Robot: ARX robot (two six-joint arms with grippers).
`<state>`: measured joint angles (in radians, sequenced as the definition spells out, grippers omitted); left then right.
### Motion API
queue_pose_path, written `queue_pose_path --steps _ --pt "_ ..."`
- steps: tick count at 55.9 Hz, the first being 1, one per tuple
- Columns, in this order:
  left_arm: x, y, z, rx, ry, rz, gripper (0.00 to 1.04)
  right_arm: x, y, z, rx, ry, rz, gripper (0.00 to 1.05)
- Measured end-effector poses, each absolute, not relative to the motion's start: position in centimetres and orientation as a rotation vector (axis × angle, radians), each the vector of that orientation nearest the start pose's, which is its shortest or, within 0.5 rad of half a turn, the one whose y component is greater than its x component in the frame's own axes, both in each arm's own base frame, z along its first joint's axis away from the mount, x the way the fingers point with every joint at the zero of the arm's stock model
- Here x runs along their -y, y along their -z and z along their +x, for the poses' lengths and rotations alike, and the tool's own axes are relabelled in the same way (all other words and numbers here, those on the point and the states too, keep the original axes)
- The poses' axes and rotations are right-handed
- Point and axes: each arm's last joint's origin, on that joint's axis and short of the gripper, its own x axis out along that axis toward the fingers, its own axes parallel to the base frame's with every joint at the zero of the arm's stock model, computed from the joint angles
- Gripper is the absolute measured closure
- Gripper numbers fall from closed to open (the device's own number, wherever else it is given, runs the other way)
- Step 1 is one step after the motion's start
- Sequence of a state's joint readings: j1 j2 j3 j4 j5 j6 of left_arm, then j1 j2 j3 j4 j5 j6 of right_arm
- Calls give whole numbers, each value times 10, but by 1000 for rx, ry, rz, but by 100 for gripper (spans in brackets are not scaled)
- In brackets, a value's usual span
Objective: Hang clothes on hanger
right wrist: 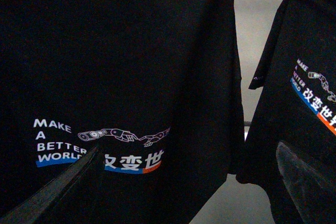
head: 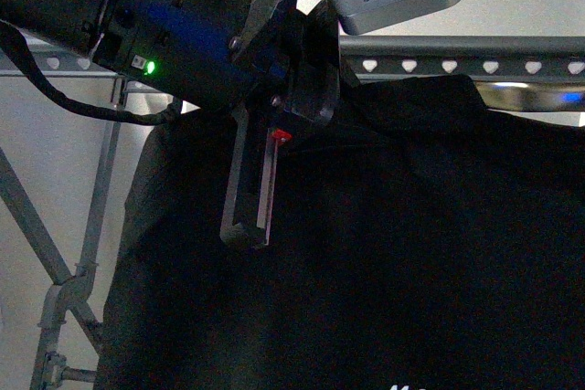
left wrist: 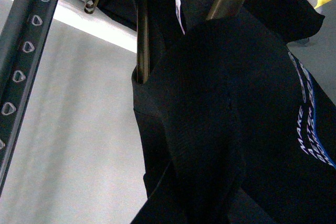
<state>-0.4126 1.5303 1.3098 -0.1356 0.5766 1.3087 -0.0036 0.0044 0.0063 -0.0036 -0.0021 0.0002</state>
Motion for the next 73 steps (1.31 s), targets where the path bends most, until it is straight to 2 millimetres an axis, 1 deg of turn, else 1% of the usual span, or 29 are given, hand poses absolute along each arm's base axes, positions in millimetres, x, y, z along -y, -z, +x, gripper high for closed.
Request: queue_pose_path --steps 5,8,11,12,13,17,20,25,27,31,32,33,40,41,43,44,47,48,49,54,56,60,64,73 --pt "154 -340 312 322 1067 1152 101 0 -165 98 -2 0 1 7" --pt "154 -340 312 321 1066 1152 101 0 -165 98 -27 -67 40 7" --pt "153 -340 312 320 1065 1152 101 2 -166 100 -86 -190 107 7" --pt "153 -340 313 320 1065 1152 101 4 -167 101 -100 -192 119 7" --pt "153 -340 313 319 1063 1153 101 6 -170 103 -120 -268 136 7" --pt "153 -340 313 318 1062 1154 101 13 -178 109 -129 -322 135 7" --pt "154 -340 312 322 1067 1152 101 21 -188 115 -108 -382 82 7" --pt "154 -340 312 323 1069 1152 101 33 -204 129 -40 -416 -88 7" --pt "154 -340 312 322 1069 1152 101 37 -212 136 2 -444 -215 7" --pt "154 -339 312 320 1067 1152 101 43 -220 147 26 -481 -357 7" --pt "153 -339 312 320 1066 1152 101 46 -222 152 29 -505 -420 7" --pt "153 -339 312 320 1066 1152 101 47 -223 155 23 -519 -426 7" --pt "153 -339 313 319 1066 1152 101 56 -228 176 7 -601 -682 7" --pt "153 -339 313 319 1066 1152 101 57 -229 179 -2 -605 -693 7" --pt "153 -339 313 319 1066 1152 101 59 -230 185 6 -616 -785 7" --pt "153 -339 312 320 1067 1152 101 61 -233 191 15 -621 -861 7" --pt "153 -339 312 320 1068 1152 101 62 -238 200 44 -626 -965 7" --pt "154 -339 312 321 1068 1152 101 63 -241 204 60 -627 -1004 7" --pt "154 -339 312 321 1068 1152 101 63 -246 210 92 -625 -1090 7" --pt "154 -339 312 321 1068 1152 101 62 -262 225 172 -610 -1236 7" --pt "154 -339 312 320 1068 1152 101 60 -276 235 231 -591 -1330 7" --pt "154 -339 312 321 1068 1152 101 55 -296 250 301 -565 -1431 7" --pt "154 -339 312 321 1068 1152 101 49 -312 264 338 -547 -1479 7" --pt "153 -339 312 320 1066 1153 101 41 -331 286 315 -529 -1496 7"
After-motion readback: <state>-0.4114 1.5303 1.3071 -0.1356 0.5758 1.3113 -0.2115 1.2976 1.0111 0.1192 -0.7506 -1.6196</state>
